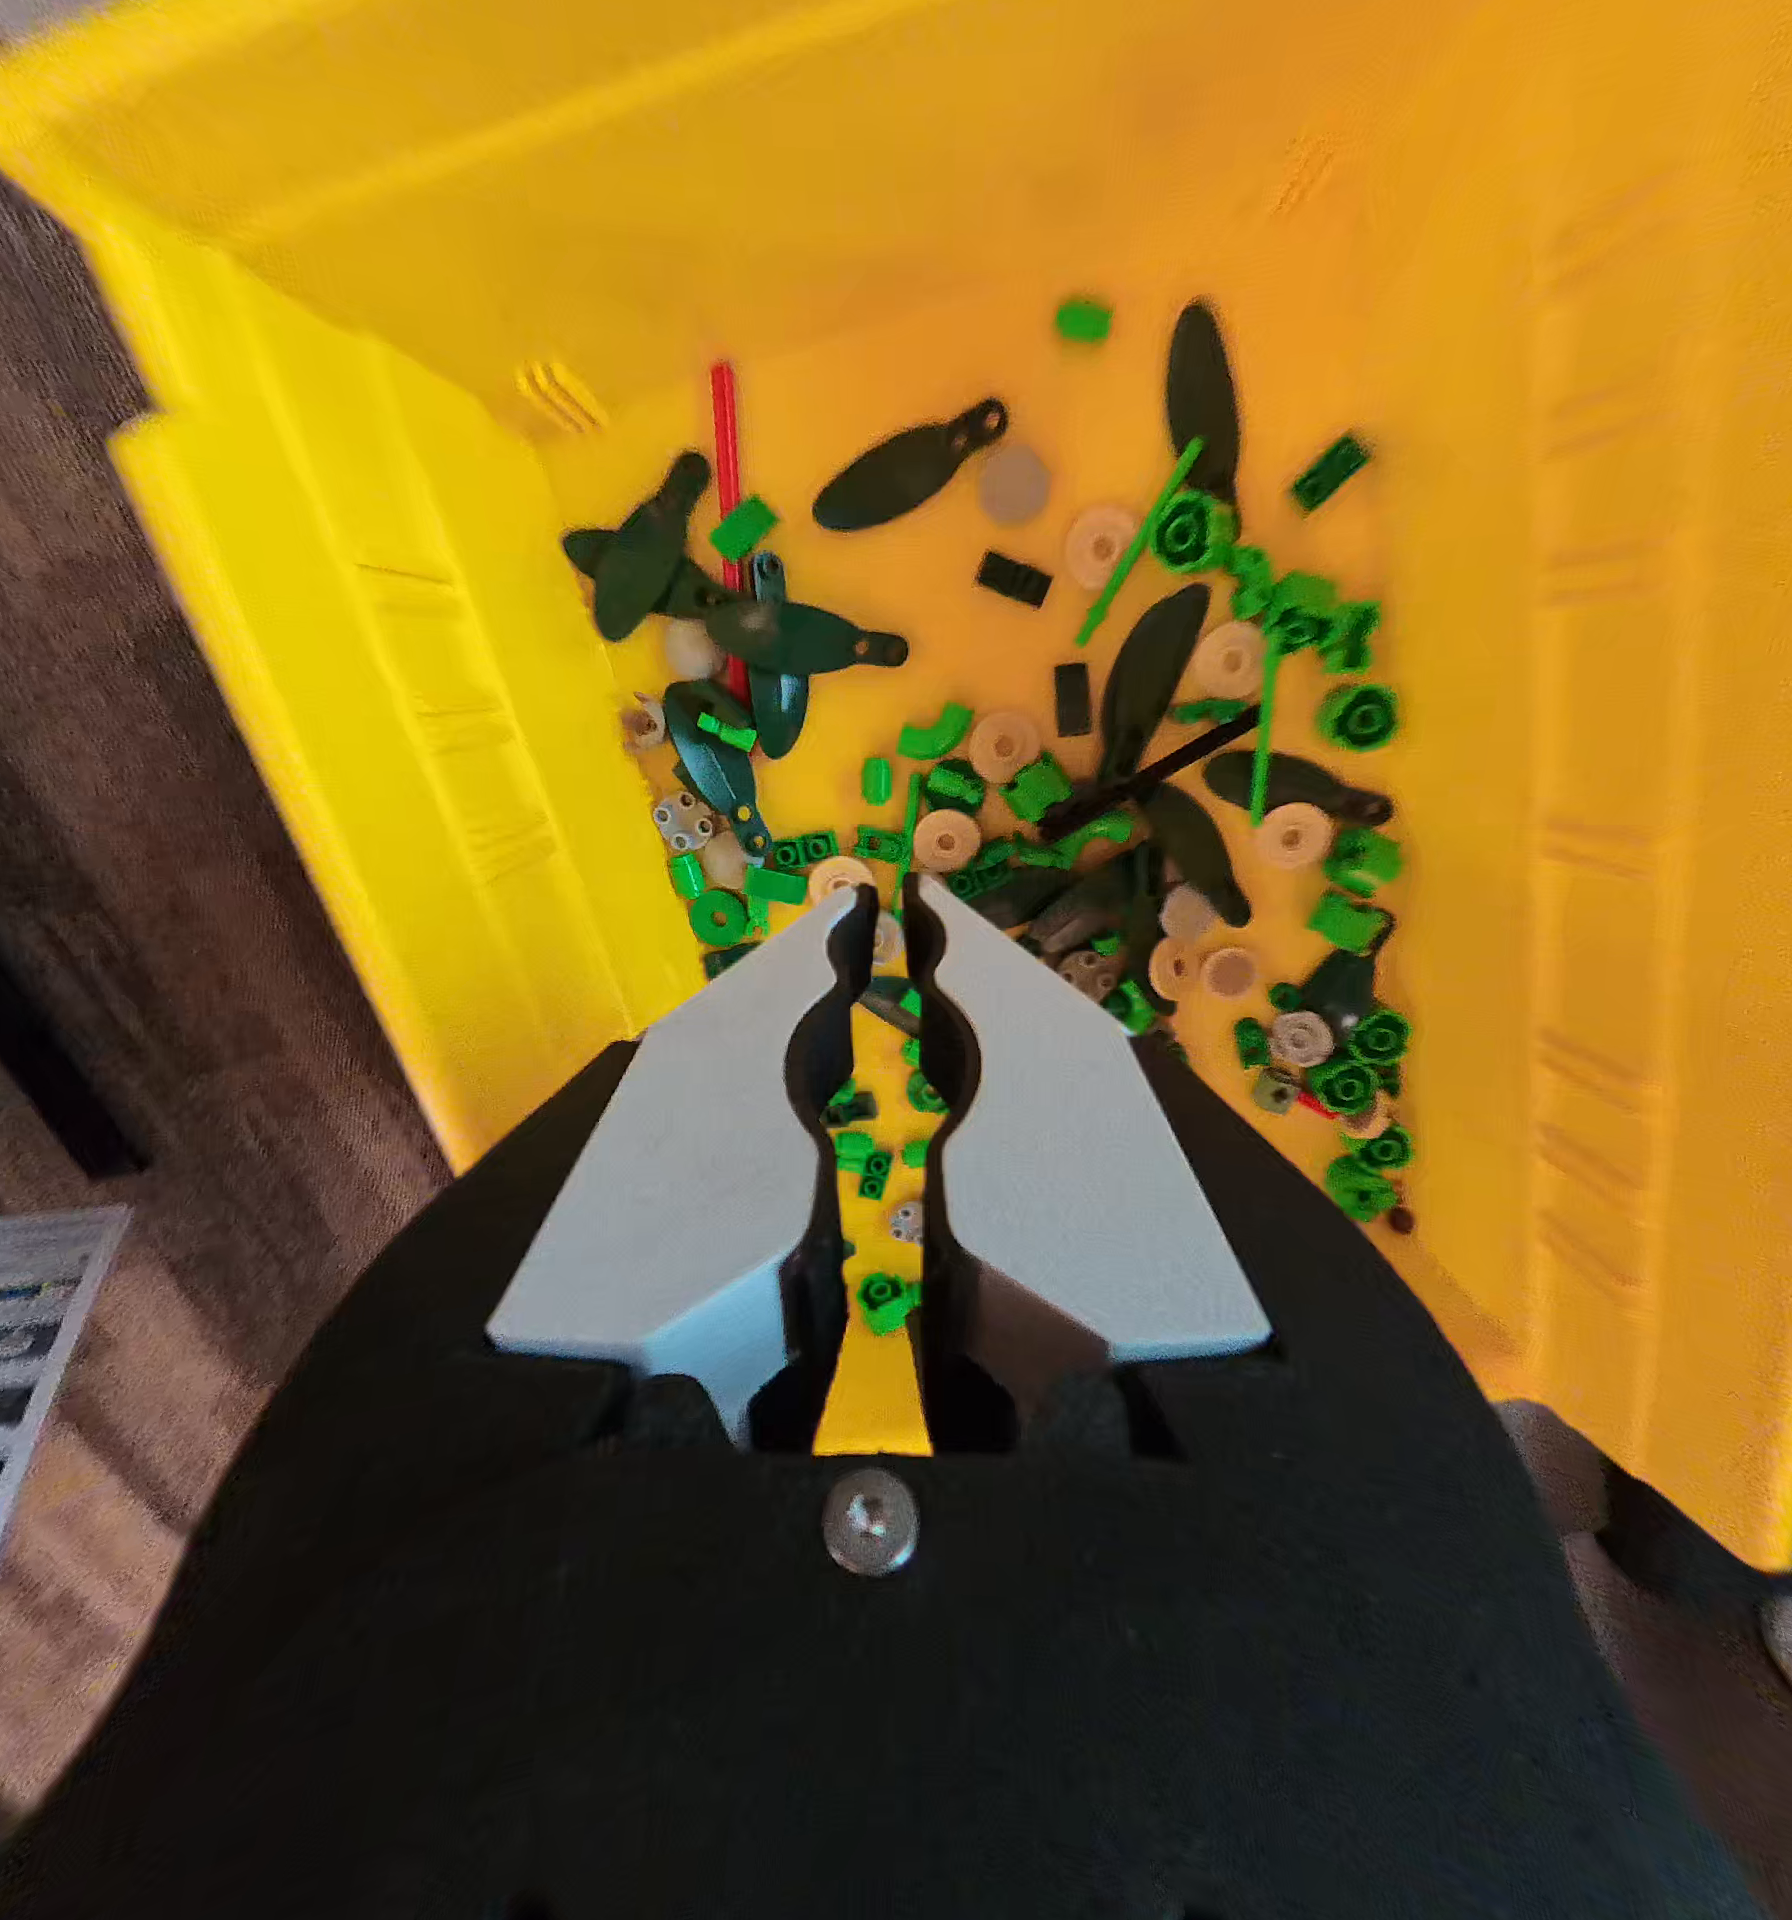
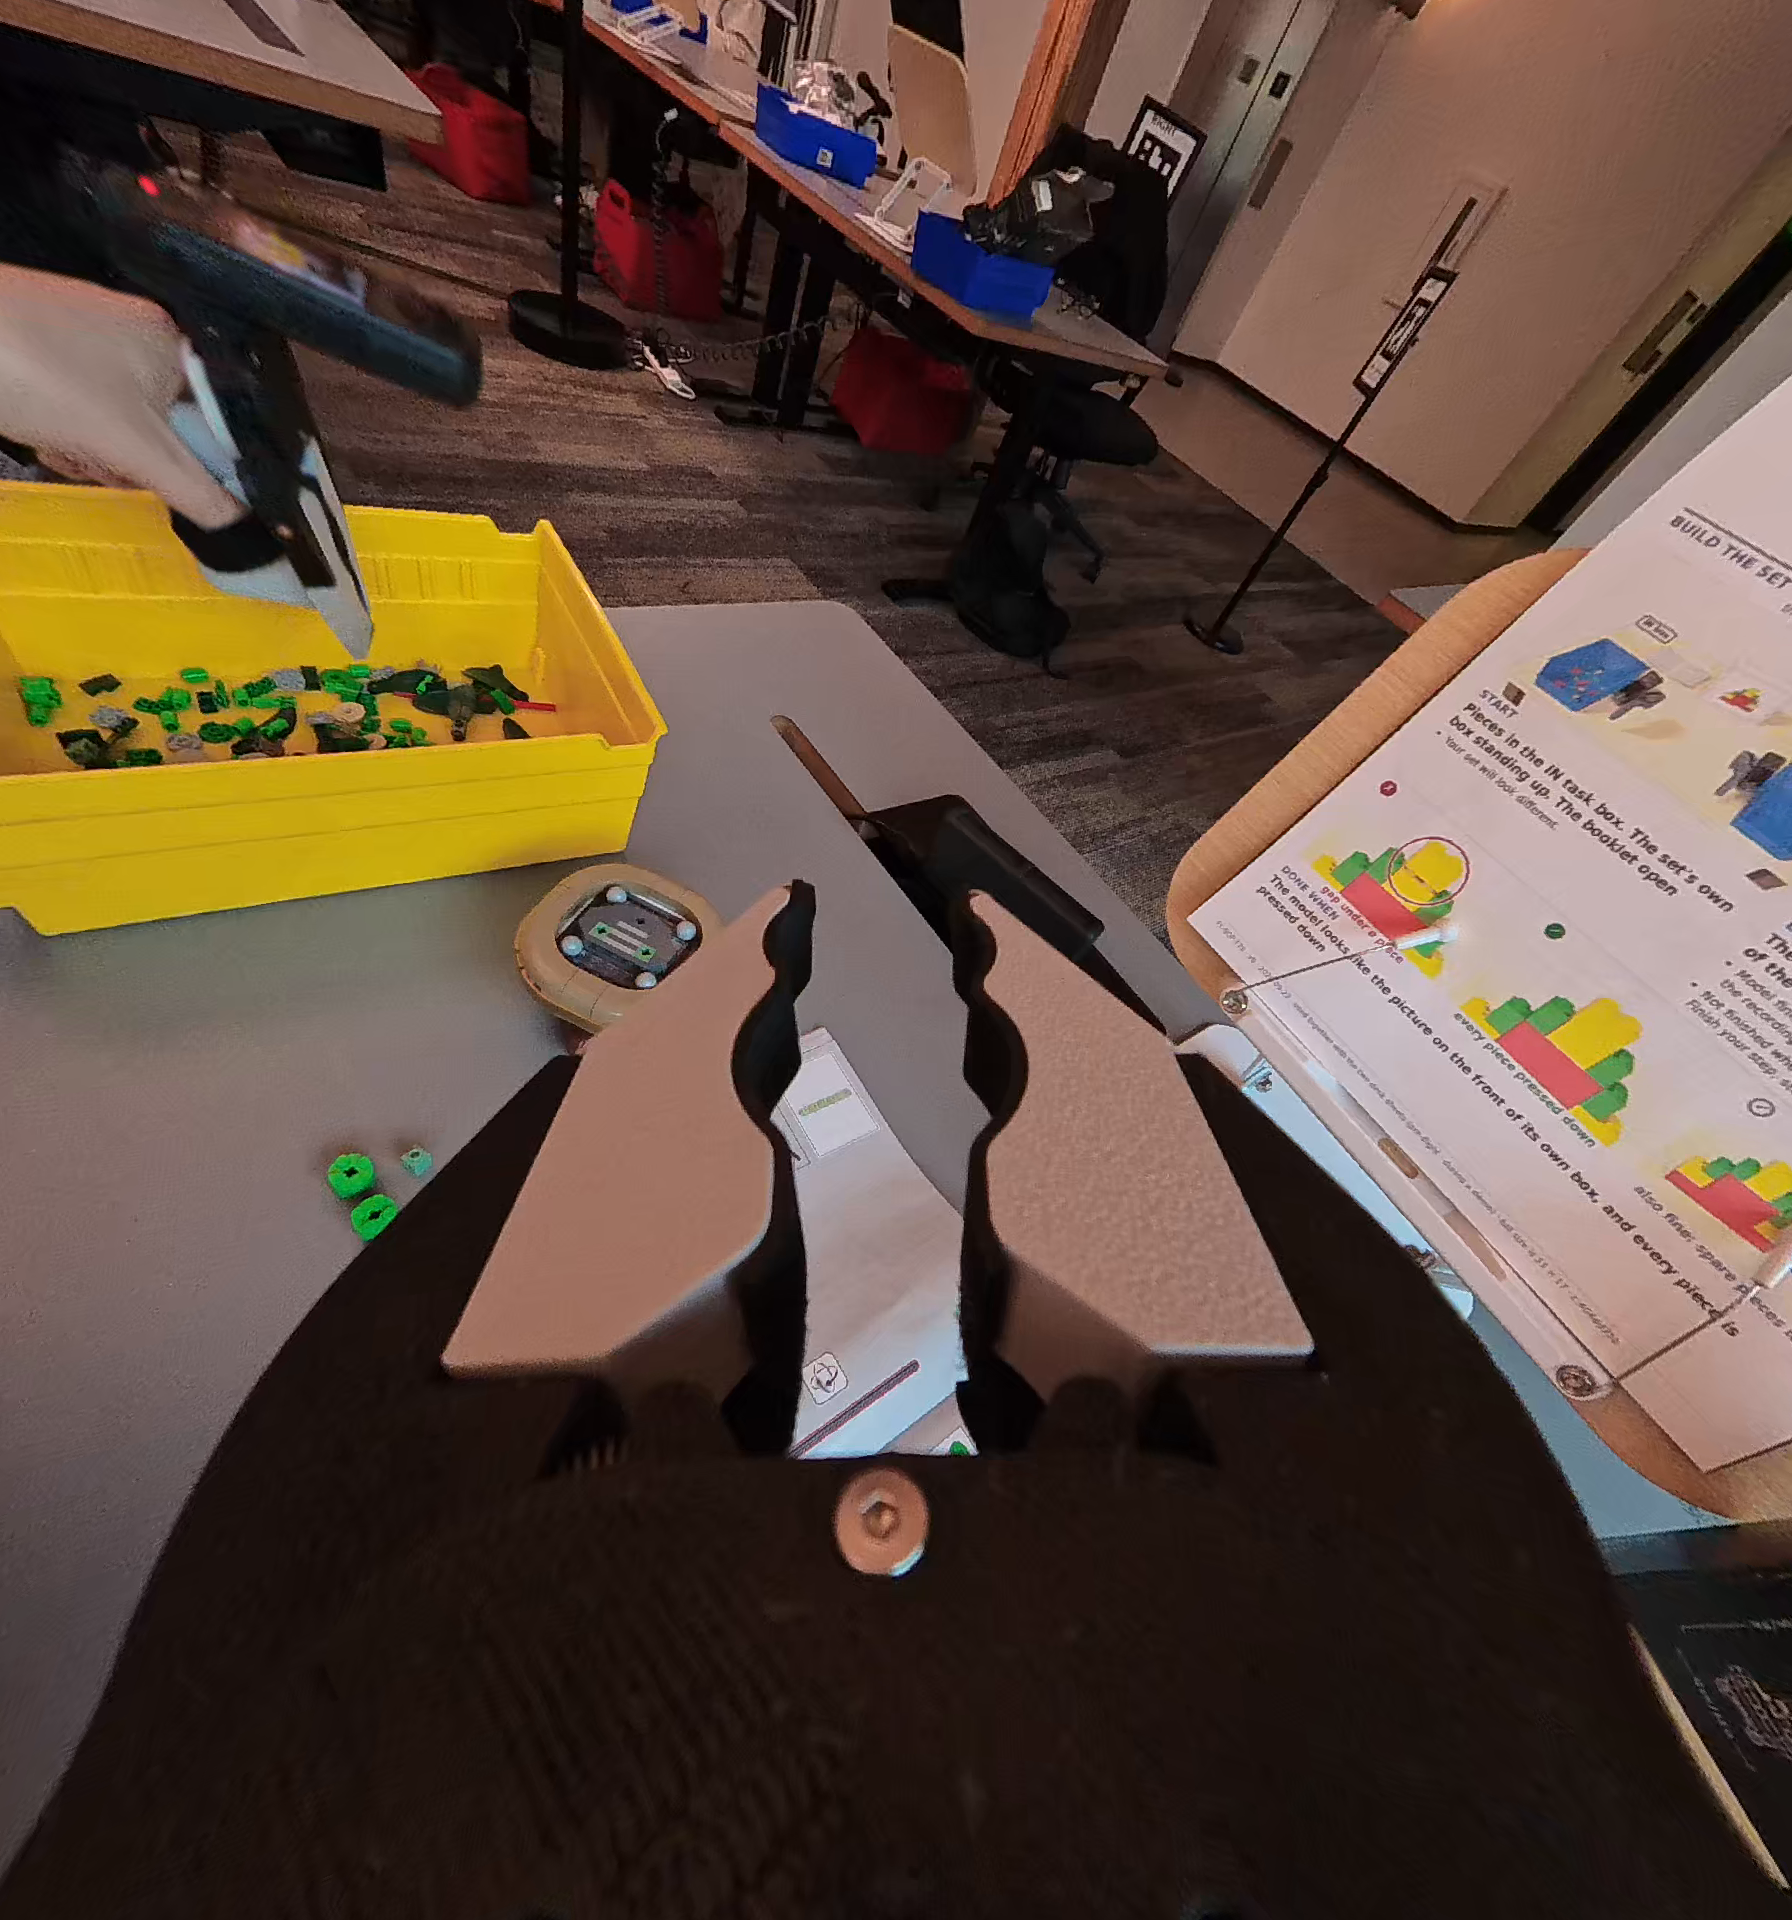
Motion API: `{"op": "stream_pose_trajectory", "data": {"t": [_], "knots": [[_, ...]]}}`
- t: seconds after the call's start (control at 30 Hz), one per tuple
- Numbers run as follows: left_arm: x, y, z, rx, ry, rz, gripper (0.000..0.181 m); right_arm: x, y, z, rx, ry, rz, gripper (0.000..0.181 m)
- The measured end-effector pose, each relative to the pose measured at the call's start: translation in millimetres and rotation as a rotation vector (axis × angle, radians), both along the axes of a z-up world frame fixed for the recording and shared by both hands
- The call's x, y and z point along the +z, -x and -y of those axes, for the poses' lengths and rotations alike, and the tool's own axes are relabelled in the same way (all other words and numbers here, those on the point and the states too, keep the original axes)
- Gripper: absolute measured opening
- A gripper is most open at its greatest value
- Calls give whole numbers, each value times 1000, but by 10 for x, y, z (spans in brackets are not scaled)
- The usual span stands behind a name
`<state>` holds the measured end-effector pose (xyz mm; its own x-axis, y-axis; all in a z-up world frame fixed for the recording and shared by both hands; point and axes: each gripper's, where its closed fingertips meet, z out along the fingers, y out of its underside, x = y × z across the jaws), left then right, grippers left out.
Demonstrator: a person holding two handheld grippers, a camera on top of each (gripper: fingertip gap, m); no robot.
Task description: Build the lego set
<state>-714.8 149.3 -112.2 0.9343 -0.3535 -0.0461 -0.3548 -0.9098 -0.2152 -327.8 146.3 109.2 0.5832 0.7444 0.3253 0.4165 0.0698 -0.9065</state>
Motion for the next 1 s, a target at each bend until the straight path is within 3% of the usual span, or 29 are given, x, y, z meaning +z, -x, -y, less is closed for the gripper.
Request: {"op": "stream_pose_trajectory", "data": {"t": [0.03,0.33,1.0], "knots": [[-89,11,7,-1,36,0,3,13,-8,9,0,-4,0,25],[-379,41,-104,-23,93,54,17,61,-70,51,9,-1,-13,24],[-575,-2,-114,-60,157,4,1,88,-197,39,3,3,-29,23]]}}
